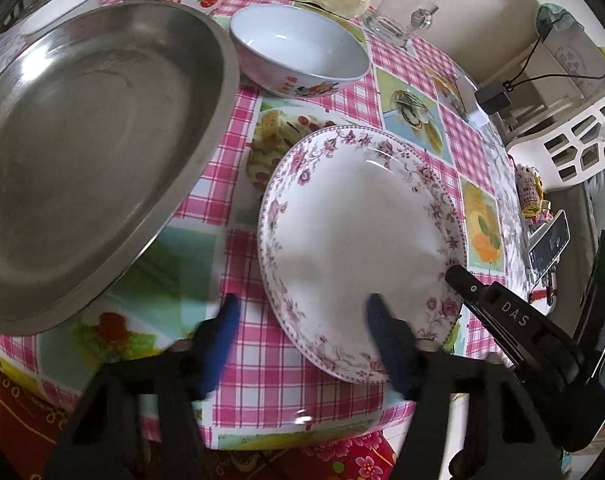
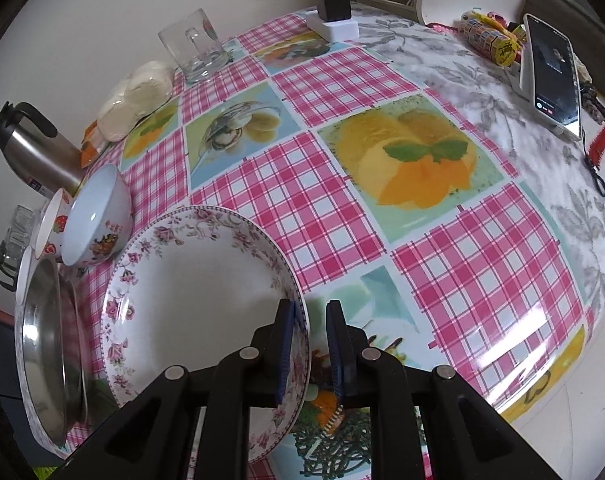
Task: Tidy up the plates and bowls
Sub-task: 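Lift the floral plate with the right tool while the left tool steadies its rim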
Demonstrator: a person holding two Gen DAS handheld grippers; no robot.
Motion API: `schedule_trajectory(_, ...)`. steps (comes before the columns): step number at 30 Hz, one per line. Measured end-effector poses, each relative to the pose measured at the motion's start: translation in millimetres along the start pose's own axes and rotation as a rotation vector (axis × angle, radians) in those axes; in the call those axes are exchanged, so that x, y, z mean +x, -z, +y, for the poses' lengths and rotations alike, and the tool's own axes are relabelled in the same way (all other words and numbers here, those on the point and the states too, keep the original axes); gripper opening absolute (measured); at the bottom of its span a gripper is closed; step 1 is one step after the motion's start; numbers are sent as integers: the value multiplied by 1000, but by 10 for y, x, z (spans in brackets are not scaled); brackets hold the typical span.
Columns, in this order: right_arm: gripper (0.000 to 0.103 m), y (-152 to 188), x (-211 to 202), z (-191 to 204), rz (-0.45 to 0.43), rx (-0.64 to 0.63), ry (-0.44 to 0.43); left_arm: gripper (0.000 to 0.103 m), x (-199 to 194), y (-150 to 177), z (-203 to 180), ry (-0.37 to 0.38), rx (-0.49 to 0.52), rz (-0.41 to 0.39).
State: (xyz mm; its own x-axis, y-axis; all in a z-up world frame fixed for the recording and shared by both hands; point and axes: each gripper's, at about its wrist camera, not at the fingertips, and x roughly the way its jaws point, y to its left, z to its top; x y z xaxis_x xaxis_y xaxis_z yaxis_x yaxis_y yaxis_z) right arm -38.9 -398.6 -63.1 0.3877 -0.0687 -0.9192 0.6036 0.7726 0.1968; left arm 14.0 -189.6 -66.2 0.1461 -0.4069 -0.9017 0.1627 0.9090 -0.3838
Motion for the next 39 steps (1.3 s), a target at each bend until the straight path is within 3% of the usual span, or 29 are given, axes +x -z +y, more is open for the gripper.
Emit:
schedule_trajectory(11,18,18,82,-17,24,14,-26,29,180,-98,21,-3,-5,-7)
schedule_trajectory(32,19,3,163,-90,-1,63,-103,28,248,-202,-14,2,31,-62)
schedule_trajectory(35,18,11,158,-73,-7,49,-95,19,243,-199,-11,-23,42,-70)
schedule_trajectory(39,16,20,130,-71,-11,36,-97,17,238,-210,16,-6,27,-75)
